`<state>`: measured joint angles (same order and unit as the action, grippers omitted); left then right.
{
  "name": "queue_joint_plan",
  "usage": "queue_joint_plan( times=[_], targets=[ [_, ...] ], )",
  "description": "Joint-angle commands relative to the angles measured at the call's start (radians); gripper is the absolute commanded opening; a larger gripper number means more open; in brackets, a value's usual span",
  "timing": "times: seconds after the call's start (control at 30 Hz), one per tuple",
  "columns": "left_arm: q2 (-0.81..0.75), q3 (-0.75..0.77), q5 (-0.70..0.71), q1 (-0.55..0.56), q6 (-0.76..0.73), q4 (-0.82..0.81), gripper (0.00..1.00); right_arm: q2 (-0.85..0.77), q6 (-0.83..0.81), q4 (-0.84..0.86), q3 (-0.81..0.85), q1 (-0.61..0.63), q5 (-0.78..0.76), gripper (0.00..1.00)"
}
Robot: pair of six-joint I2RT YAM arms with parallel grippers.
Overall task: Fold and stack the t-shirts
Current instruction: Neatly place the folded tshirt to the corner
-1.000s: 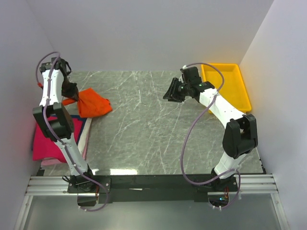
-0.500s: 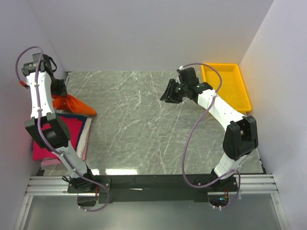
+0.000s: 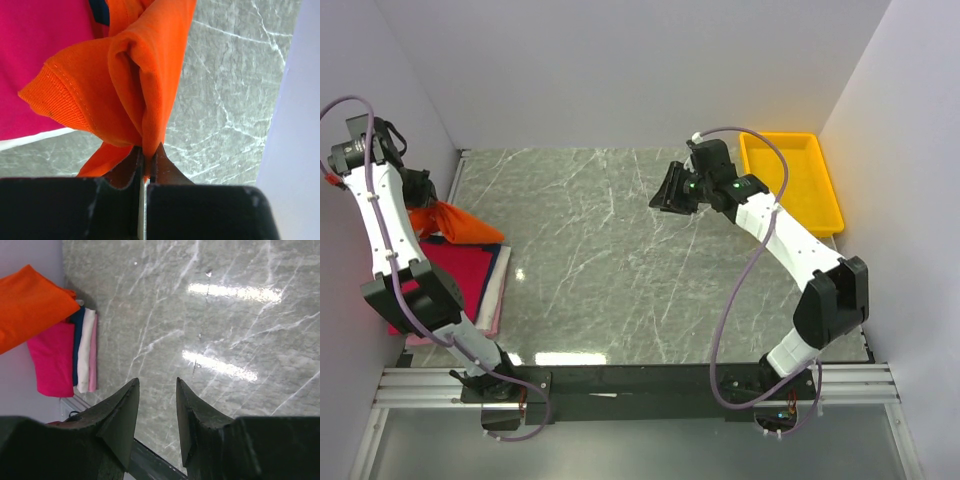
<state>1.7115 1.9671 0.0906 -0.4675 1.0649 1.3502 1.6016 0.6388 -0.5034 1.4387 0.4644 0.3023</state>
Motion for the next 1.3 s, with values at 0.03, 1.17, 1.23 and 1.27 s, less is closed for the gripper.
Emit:
queue_joint_plan(
  times=[0.03,1.17,1.23,1.27],
  targets=[
    [-0.099,-0.013,-0.038,-0.031,-0.071,0.021,0.00,-0.080,0.015,0.000,-0.015,0.025,-0.035,0.43],
    [-0.711,-0.728,0.218,-0.303,-0.100,-0.007,0.39,-0.186,0.005,-0.006,-0.196,0.280,-0.146,0.43],
    [-0.704,-0.683,0.158,-0.303,-0.115,-0.011,0.37,-0.196,0.004,-0.004,-0.196,0.281,-0.147,0.43],
    [-0.704,-0.673,0.143,-0.303,-0.131,-0.023,0.35,-0.203,0.004,-0.003,-0.196,0.281,-0.149,0.43]
  ],
)
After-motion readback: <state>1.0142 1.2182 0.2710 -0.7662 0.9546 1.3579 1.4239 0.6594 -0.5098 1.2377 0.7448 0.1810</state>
